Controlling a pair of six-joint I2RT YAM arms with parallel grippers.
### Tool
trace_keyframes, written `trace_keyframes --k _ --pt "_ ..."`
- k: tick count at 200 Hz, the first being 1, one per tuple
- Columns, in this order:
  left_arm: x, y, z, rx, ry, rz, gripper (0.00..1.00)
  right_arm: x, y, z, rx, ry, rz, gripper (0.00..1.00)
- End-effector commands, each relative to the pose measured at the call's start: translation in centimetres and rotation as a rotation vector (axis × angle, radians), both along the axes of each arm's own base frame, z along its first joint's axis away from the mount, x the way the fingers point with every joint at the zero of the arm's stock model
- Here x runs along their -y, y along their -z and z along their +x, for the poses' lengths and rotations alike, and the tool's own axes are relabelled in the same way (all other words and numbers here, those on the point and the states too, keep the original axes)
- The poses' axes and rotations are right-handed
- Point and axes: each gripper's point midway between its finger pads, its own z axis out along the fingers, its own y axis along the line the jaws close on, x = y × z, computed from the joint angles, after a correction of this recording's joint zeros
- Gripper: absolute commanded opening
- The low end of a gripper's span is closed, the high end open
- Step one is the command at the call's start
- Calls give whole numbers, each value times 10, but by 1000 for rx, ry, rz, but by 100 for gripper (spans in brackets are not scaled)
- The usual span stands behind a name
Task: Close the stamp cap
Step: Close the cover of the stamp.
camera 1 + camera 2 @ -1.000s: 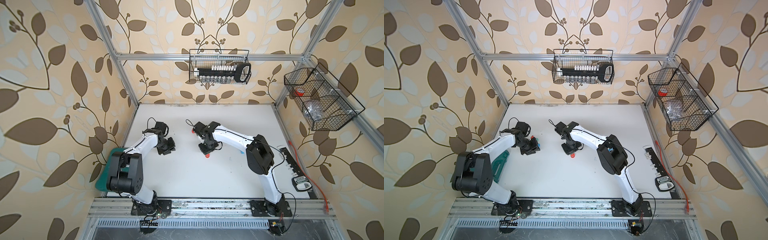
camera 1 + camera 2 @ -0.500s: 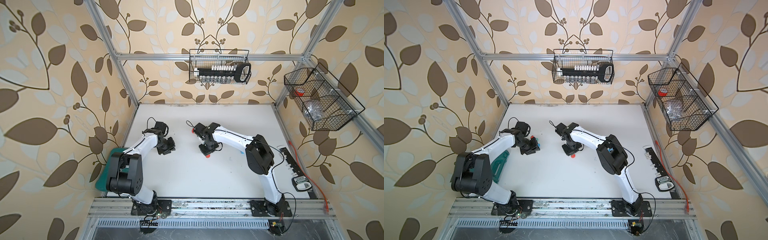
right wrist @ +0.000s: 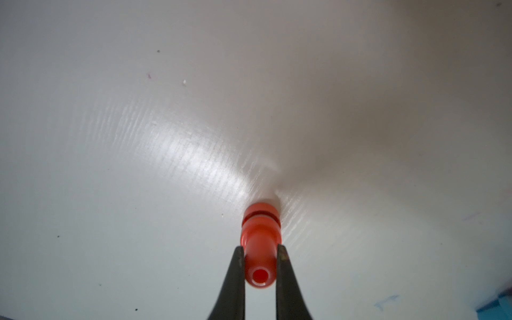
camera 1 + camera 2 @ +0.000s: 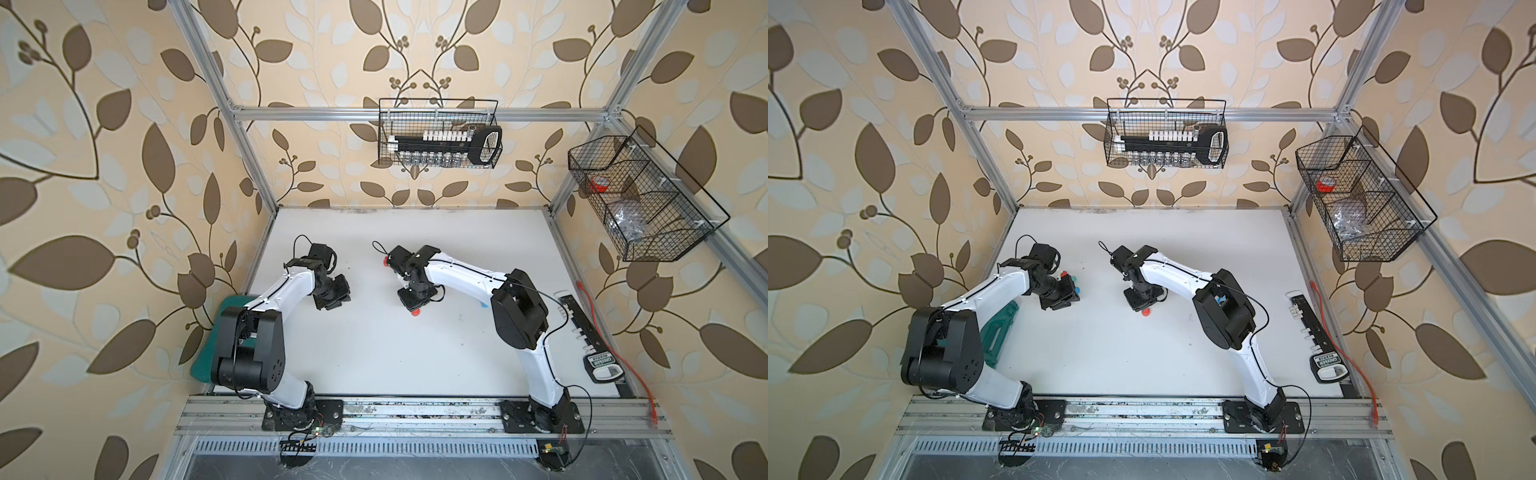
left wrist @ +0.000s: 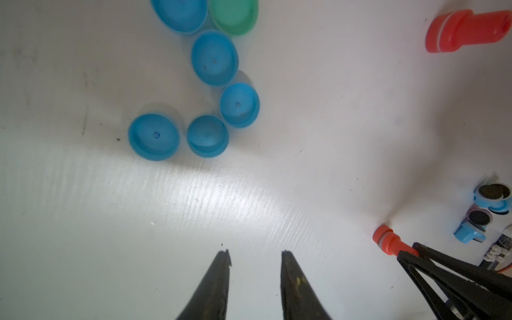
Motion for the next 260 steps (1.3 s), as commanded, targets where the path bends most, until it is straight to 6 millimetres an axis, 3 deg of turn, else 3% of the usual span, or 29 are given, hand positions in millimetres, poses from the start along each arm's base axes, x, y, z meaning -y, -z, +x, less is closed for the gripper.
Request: trace_keyframes --k 1,209,260 --pt "-5 -8 -3 20 -7 6 34 0 -13 1 32 12 15 1" --pt "-5 -7 -1 17 -8 5 34 -6 -22 10 58 7 27 1" --pt "-5 -6 -2 13 -7 6 34 -5 -15 8 46 9 18 1"
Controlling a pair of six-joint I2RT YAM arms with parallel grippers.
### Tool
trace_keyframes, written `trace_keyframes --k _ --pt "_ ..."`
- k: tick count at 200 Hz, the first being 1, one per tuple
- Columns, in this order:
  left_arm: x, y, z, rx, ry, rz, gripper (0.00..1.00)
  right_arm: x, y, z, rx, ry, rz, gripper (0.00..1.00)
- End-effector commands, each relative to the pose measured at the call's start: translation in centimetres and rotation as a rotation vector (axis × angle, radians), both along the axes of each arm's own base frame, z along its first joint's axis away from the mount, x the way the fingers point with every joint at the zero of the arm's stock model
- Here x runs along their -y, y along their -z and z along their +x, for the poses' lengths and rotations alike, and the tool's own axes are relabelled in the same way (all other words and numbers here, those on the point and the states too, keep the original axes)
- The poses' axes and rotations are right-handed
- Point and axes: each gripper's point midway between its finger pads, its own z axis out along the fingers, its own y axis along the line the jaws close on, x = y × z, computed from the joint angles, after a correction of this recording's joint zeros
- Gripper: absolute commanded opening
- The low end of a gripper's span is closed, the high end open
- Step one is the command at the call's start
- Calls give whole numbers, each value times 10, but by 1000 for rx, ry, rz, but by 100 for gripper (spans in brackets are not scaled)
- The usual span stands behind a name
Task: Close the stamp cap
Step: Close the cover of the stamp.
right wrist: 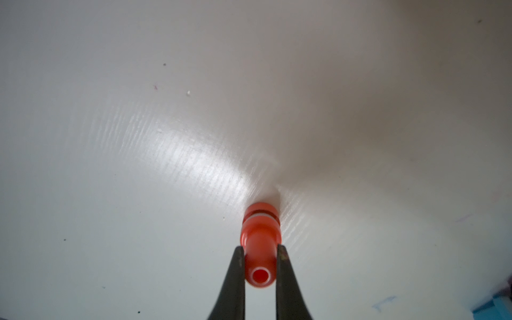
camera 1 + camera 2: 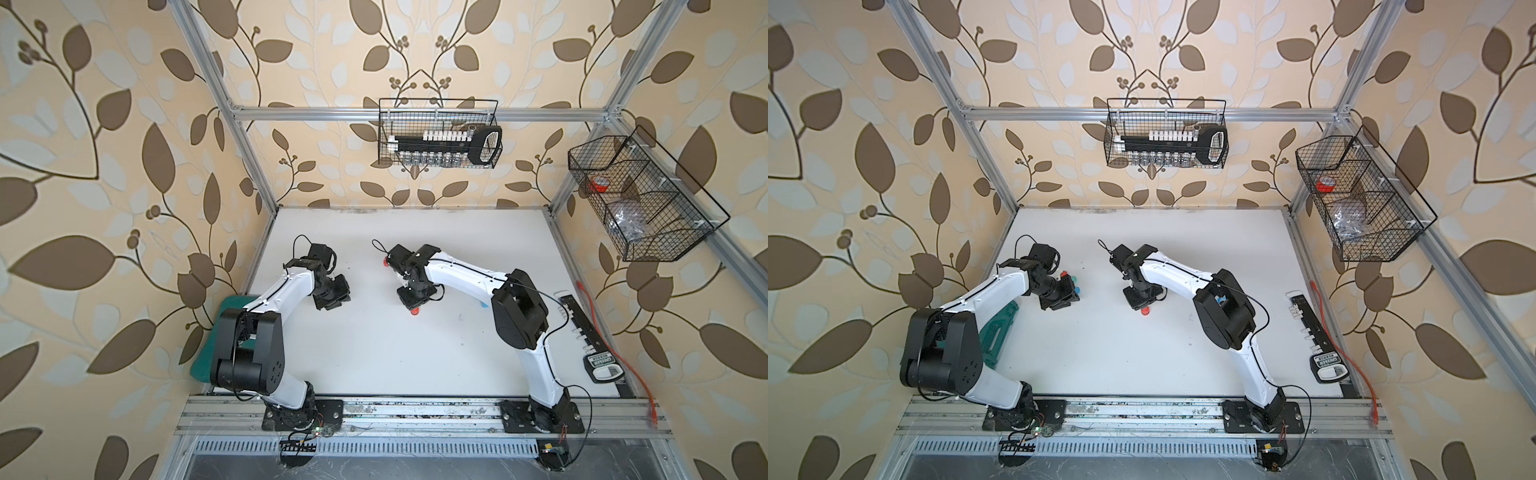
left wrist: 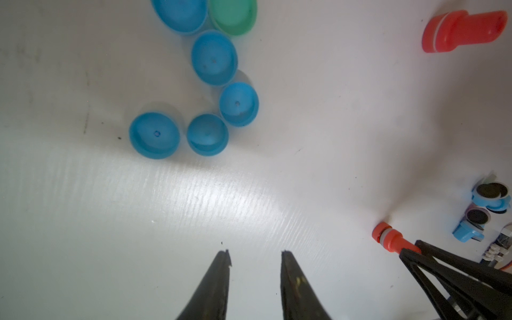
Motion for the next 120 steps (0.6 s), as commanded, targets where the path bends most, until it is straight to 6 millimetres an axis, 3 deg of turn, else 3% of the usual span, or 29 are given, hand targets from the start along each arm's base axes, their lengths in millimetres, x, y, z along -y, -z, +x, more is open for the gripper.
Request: trace_keyframes --k 1,120 --pt "-5 -5 -2 9 -7 7 34 -3 -11 4 30 6 12 1" --pt "-6 -4 -3 6 -6 11 34 3 1 -3 19 26 10 1"
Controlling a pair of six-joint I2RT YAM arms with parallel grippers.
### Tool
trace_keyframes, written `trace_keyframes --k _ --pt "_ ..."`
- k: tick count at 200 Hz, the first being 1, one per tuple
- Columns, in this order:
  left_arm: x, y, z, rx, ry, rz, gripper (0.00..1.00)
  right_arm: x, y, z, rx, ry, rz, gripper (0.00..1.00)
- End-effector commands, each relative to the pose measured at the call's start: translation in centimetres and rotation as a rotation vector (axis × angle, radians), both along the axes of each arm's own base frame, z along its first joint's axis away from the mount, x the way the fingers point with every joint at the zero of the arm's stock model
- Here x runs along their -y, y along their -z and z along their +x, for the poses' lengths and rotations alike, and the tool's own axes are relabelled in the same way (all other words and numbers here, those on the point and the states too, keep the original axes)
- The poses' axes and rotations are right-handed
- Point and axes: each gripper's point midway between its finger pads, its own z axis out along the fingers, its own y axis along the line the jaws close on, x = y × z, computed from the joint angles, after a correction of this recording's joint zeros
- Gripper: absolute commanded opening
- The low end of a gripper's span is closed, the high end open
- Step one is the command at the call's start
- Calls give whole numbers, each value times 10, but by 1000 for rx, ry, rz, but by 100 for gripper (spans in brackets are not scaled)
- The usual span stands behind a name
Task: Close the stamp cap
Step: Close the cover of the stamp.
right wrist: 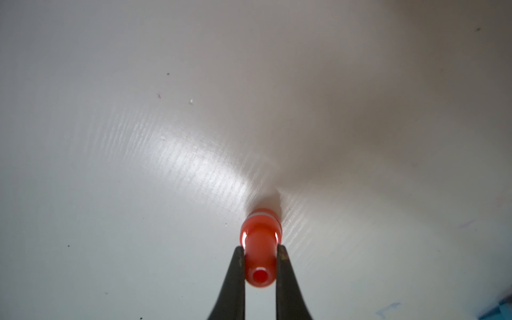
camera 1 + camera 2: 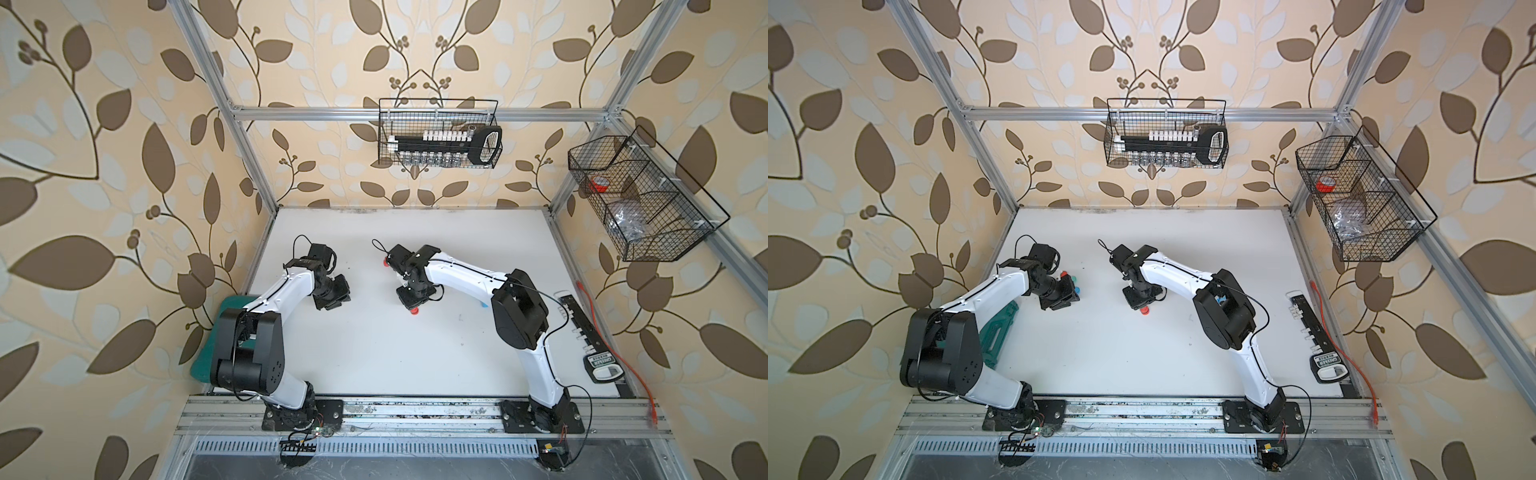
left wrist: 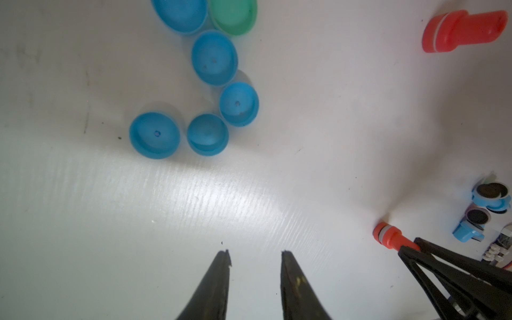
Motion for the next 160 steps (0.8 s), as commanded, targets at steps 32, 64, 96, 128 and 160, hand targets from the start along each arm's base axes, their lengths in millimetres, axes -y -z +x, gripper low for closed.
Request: trace_keyframes --k 32,64,96,128,160 --pt "-5 -3 -6 2 -8 9 34 6 -4 -6 19 19 1 1" --pt "-5 -4 -6 4 -10 7 34 7 -13 -4 41 22 12 1" --pt "-5 -5 -7 6 -12 7 34 7 -19 -2 57 22 20 1" --pt "-6 -4 -10 4 -16 6 34 8 -21 -3 60 25 22 1" --pt "-6 -5 -11 6 -20 6 34 8 -17 -6 51 24 20 1"
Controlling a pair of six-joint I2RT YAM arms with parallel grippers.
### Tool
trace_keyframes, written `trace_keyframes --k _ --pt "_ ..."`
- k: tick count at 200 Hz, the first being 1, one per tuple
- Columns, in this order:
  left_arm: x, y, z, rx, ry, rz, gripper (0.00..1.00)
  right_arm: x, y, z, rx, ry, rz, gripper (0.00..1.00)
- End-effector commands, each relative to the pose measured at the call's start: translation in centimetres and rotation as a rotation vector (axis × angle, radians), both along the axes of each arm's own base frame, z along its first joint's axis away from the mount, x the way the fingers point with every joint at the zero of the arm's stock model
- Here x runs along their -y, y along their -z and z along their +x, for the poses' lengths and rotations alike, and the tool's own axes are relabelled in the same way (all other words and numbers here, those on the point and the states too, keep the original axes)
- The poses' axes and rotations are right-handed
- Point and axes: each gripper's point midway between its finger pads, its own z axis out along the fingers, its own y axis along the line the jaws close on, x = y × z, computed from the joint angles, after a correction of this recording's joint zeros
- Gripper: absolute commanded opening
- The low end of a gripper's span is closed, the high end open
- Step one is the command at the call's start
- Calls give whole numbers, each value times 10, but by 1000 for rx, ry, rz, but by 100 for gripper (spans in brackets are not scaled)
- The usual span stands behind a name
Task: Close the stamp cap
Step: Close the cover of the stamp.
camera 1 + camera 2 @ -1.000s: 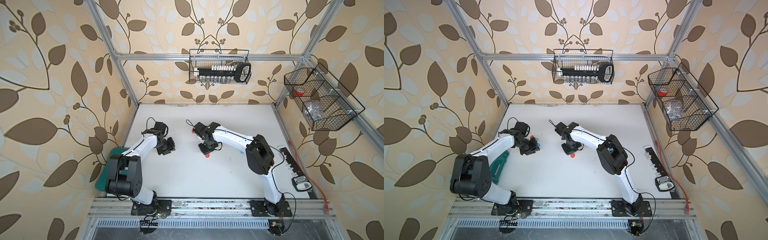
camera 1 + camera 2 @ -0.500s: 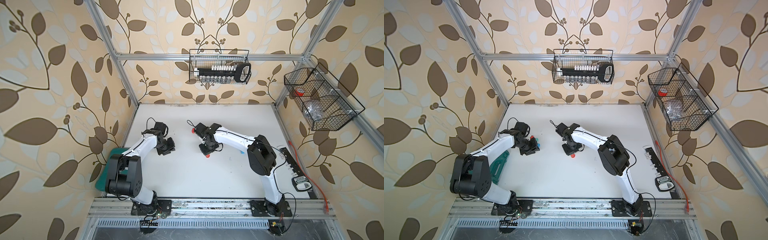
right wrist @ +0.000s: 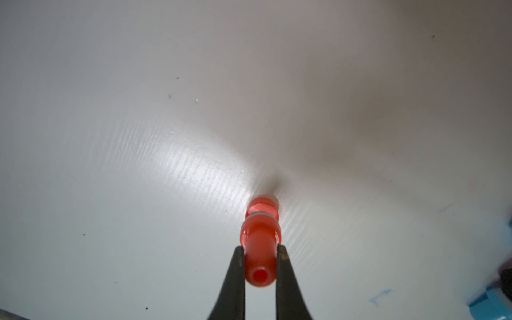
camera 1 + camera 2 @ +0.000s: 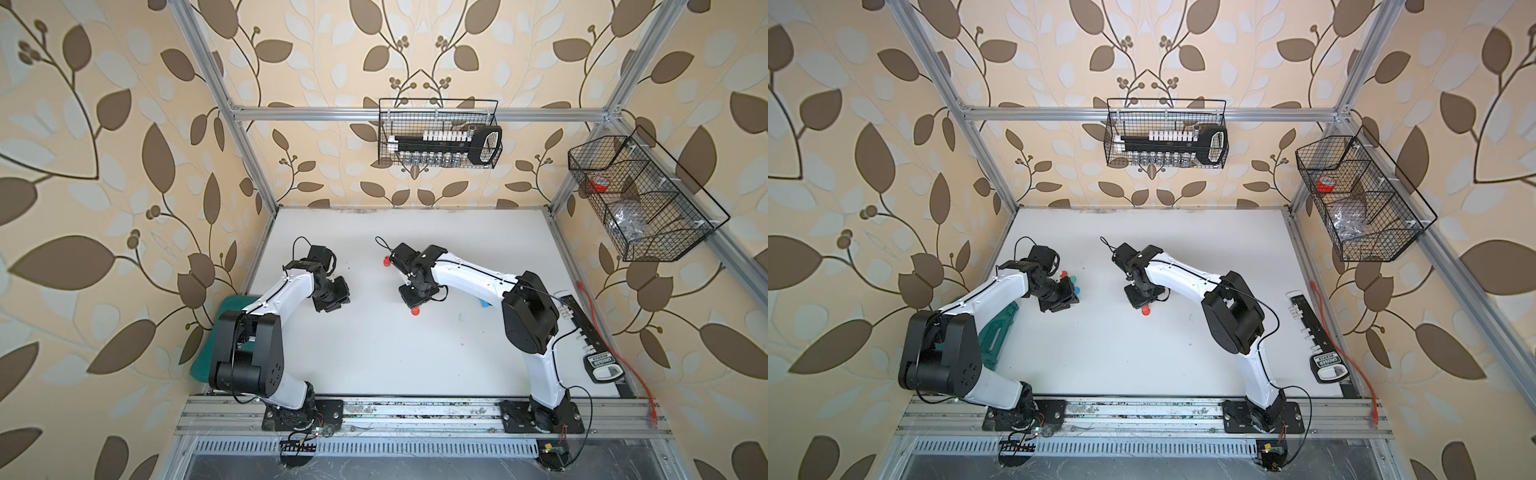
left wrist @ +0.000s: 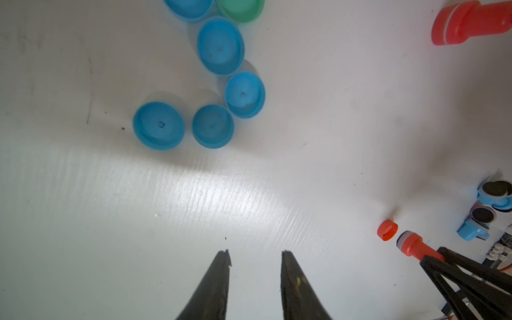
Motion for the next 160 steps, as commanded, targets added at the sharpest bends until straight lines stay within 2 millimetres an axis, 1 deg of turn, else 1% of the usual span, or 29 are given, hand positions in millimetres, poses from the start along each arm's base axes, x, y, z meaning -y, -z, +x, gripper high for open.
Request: trace_keyframes --k 1,63,114,160 --pt "-5 -6 -5 13 -18 4 34 5 -2 -5 6 10 -9 1" --pt "-5 -6 -5 10 -18 4 34 8 7 -9 -7 14 -15 1" --pt "-5 -5 -5 9 -19 4 34 3 3 -6 4 7 -11 1" --pt "-5 -5 -4 8 -19 4 34 1 5 -5 0 5 -10 1"
